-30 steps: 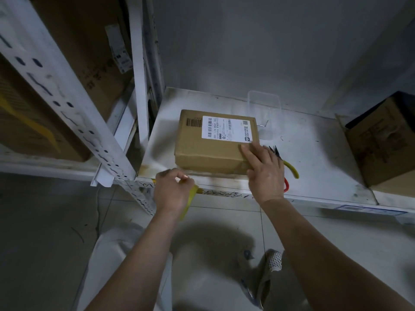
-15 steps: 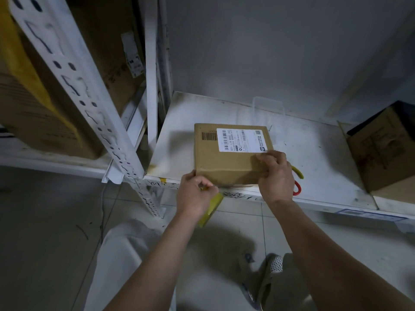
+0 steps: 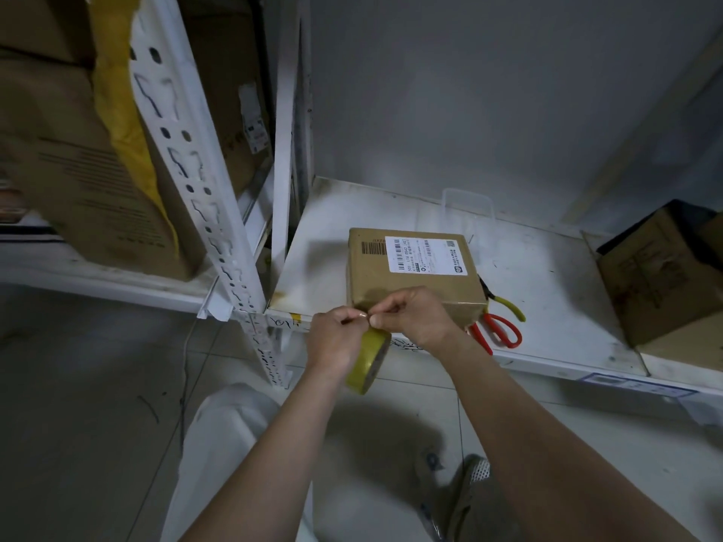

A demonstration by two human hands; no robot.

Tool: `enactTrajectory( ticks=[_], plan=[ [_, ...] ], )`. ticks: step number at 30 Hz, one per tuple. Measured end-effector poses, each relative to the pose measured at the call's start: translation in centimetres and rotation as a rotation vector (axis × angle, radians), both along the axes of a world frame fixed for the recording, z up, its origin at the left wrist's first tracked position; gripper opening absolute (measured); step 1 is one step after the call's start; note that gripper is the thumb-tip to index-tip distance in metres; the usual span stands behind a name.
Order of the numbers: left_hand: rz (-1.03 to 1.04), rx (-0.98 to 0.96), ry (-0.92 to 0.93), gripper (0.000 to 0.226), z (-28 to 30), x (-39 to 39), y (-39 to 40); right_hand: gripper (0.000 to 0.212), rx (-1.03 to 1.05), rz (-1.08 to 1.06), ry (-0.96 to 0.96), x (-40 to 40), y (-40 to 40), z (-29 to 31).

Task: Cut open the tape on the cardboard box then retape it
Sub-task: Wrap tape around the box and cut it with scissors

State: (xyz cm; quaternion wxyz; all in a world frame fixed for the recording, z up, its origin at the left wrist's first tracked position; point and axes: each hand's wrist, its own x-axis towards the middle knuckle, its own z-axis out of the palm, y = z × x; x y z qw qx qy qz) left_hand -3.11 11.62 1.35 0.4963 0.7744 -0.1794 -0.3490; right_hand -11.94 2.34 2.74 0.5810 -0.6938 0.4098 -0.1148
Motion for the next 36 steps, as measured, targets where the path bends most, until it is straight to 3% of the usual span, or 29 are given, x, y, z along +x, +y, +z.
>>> enactTrajectory(
  ticks=[3, 5, 7, 10, 15, 19, 22, 25, 29, 36],
  plan=[
    [-0.015, -0.026, 0.008, 0.010, 0.0, -0.1, 0.3, 0.008, -0.069, -0.024, 0.045, 0.2, 0.1, 0.0],
    [0.030, -0.056, 0.073, 0.022, 0.4, -0.5, 0.6, 0.017, -0.166, -0.056, 0.111, 0.5, 0.2, -0.2],
    [0.139, -0.087, 0.272, 0.038, 0.8, -0.7, 0.9, 0.018, -0.268, -0.099, 0.168, 0.6, 0.3, -0.3],
    [0.127, -0.079, 0.507, 0.026, 1.1, -0.4, 1.4, 0.014, -0.325, -0.113, 0.179, 0.5, 0.4, -0.6],
    [-0.185, 0.005, 0.414, 0.024, 1.4, -0.9, 1.7, 0.010, -0.421, -0.122, 0.205, 0.7, 0.6, -0.5],
    [-0.176, 0.033, 0.211, 0.035, 1.5, -1.0, 0.9, 0.009, -0.541, -0.103, 0.242, 1.1, 0.2, 0.2],
    [-0.116, 0.114, 0.170, 0.039, 0.6, -0.3, 0.4, 0.007, -0.592, -0.111, 0.195, 1.5, 0.1, 0.8],
    [-0.076, 0.153, 0.253, 0.031, 0.5, 0.0, 0.6, 0.008, -0.633, -0.080, 0.216, 1.9, -0.1, 0.9],
    [-0.046, 0.065, 0.526, 0.012, 1.7, -0.4, 0.3, 0.009, -0.621, -0.079, 0.256, 2.7, -1.2, 0.6],
    [0.047, -0.009, 0.635, 0.020, 2.1, -0.2, -1.3, 0.008, -0.566, -0.018, 0.329, 4.0, -3.0, 0.4]
  ],
)
